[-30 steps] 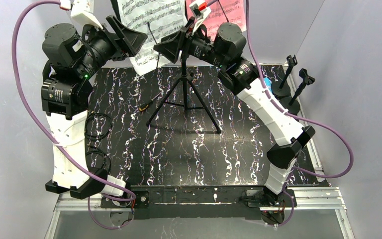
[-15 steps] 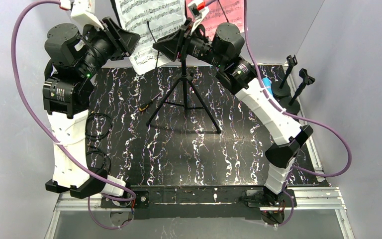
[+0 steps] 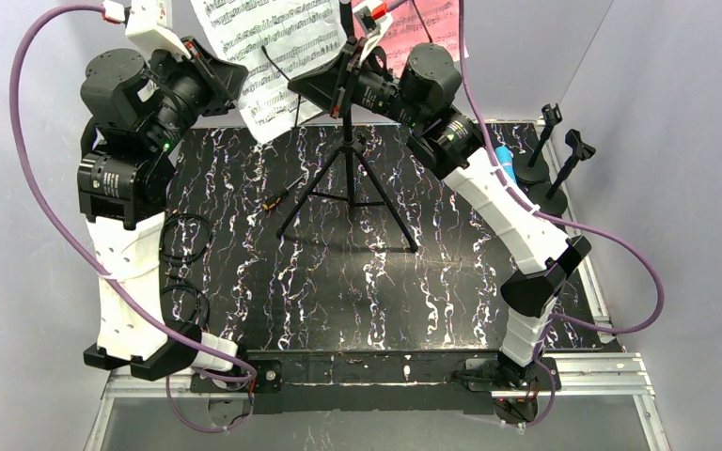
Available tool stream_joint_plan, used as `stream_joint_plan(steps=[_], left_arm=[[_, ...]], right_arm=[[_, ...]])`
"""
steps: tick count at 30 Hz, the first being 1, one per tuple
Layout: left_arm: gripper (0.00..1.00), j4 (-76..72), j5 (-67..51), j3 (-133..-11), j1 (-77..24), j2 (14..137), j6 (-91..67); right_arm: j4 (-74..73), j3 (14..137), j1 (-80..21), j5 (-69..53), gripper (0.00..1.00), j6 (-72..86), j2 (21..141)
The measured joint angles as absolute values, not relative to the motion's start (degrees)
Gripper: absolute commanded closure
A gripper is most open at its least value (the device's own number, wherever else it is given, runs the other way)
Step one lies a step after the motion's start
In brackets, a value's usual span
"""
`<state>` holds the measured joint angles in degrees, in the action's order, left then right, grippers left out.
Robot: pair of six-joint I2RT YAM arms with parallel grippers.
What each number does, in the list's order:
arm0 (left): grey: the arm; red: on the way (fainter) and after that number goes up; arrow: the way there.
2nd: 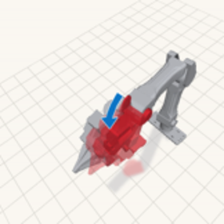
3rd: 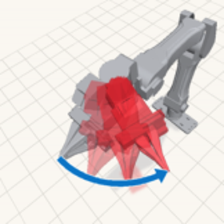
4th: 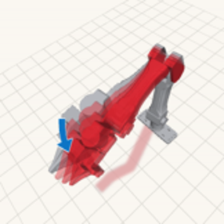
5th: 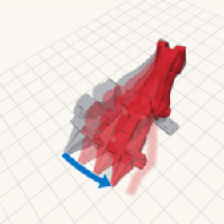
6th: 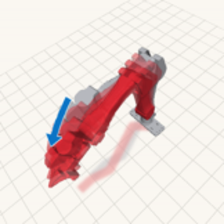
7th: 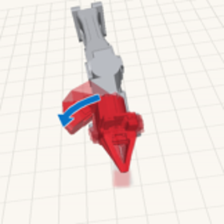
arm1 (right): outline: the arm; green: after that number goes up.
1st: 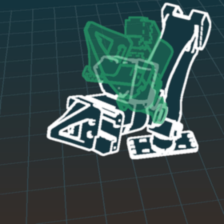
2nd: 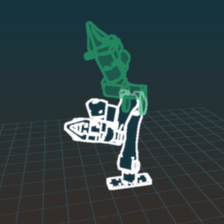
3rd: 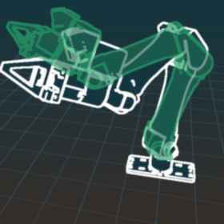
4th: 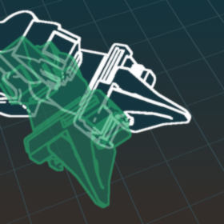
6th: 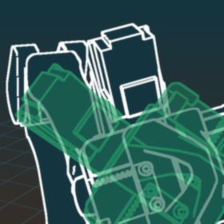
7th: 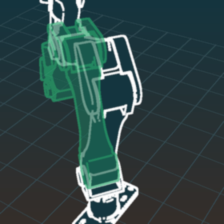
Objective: Pack up the instrument practice props
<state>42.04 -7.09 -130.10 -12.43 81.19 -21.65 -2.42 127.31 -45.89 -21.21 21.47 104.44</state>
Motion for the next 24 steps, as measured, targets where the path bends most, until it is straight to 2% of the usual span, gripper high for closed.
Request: stream_joint_plan(steps=[9,24], left_arm=[[0.99,42.57,-3.51,-129.36,-12.43,78.32,-20.51],[1.0,46.52,13.52,-124.53,-12.43,68.12,-15.49]], right_arm=[[-1.41,126.69,-45.91,-20.8,0.99,21.52,104.42],[1.52,124.68,-46.26,-19.27,0.99,21.54,104.14]])
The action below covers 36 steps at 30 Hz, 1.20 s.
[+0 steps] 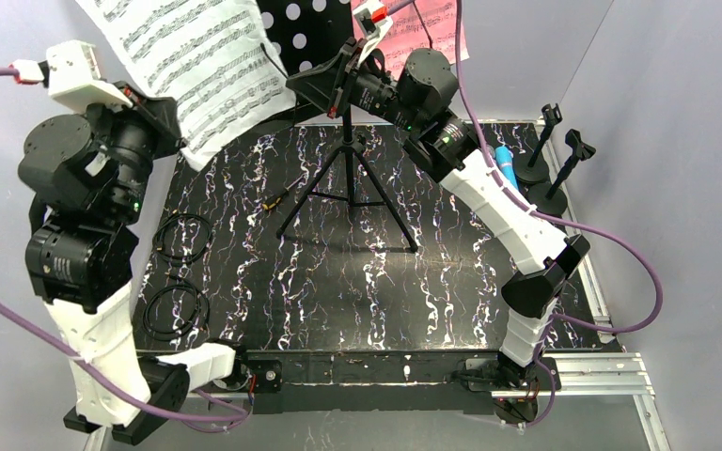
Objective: Pack up the instrument practice props
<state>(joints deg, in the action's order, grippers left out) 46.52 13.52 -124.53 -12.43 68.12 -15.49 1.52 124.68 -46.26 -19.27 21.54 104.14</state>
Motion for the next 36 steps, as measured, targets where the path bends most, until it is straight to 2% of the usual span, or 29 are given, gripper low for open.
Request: stream_joint_plan(steps=[14,29,36], left_arm=[[1.0,46.92,24.88,-121.8,-12.43,60.55,-8.99],[1.0,47.09,24.6,-121.49,-12.43,59.42,-8.71],[1.0,47.53,23.92,-121.8,-12.43,57.54,-9.23]], right_arm=[[2.79,123.85,-46.59,-17.96,0.99,21.74,104.03],[2.83,123.85,-46.57,-18.72,0.76,21.21,104.12],[2.98,123.85,-46.5,-19.22,0.56,19.86,104.31]])
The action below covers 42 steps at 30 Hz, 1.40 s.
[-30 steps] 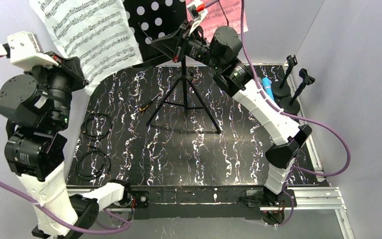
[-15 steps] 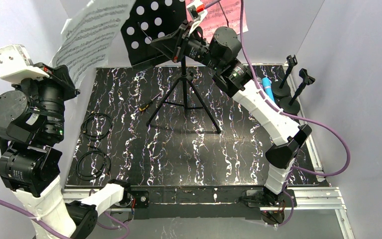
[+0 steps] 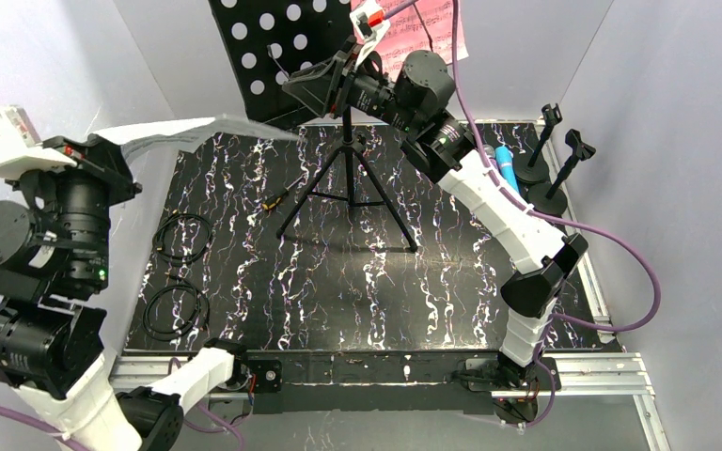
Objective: Pack up the instrument practice props
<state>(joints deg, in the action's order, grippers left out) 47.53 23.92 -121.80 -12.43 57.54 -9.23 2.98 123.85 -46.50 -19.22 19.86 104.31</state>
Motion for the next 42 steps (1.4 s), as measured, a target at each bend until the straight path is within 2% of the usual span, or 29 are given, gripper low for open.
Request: stream_joint_plan(steps=[8,11,16,27,34,42], left_arm=[[1.0,48.86,20.34,-121.97,-12.45,53.54,-10.28],[1.0,50.15,18.0,-121.58,-12.45,52.03,-10.7],[1.0,53.28,12.08,-119.42,-12.45,49.76,-11.44],[1.0,58.41,-5.19,-104.71,-12.45,45.06,-14.98],[1.0,59.11,-14.02,-90.17,-12.47,43.31,-21.39],[1.0,61.93,-16.99,-74.13,-12.47,41.06,-29.34]], right_arm=[[3.64,119.42,-46.17,-19.07,0.28,17.17,102.48],[4.51,114.13,-46.15,-18.76,0.16,15.75,99.35],[5.61,103.85,-46.13,-16.67,0.03,11.46,91.22],[9.67,80.82,-46.09,-10.37,0.01,-1.69,69.32],[7.18,74.24,-46.09,-6.26,0.01,-5.21,65.12],[1.58,69.84,-46.09,-1.34,0.01,-7.88,60.86]])
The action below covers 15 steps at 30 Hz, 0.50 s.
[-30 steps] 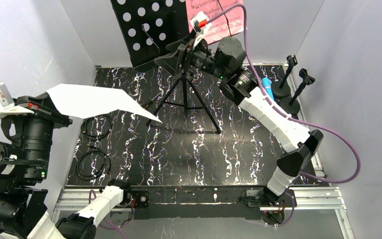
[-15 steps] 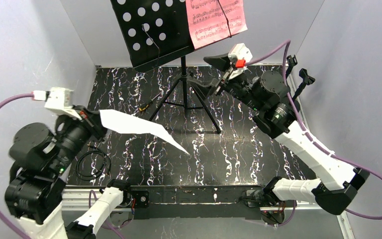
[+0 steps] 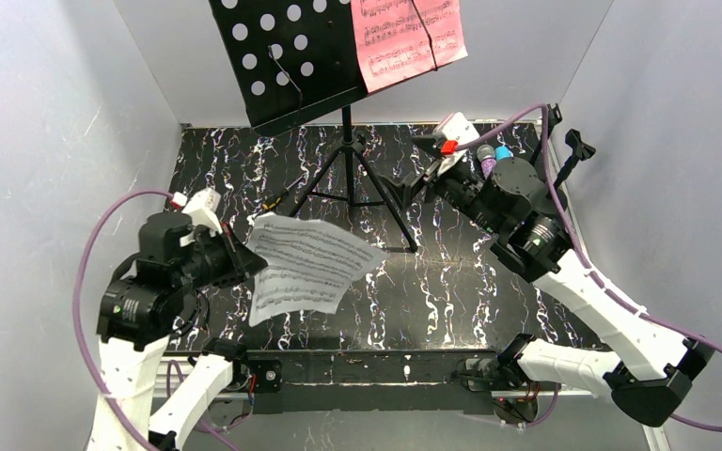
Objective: Pack up the instrument practice props
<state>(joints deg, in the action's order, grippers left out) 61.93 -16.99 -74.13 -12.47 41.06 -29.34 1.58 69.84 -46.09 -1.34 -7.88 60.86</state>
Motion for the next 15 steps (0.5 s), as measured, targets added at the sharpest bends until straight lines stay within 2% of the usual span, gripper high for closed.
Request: stream_joint_plan(steps=[8,15], left_arm=[[1.0,66.26,-14.35,-63.29,-12.47,45.47,-32.47],[1.0,68.12,-6.94,-60.64,-12.4,50.3,-31.48]], right_arm=[[-3.01,67.18,-46.09,2.31,0.01,-9.91,56.1],[-6.26,64.53,-46.09,3.81,0.01,-11.11,53.06]])
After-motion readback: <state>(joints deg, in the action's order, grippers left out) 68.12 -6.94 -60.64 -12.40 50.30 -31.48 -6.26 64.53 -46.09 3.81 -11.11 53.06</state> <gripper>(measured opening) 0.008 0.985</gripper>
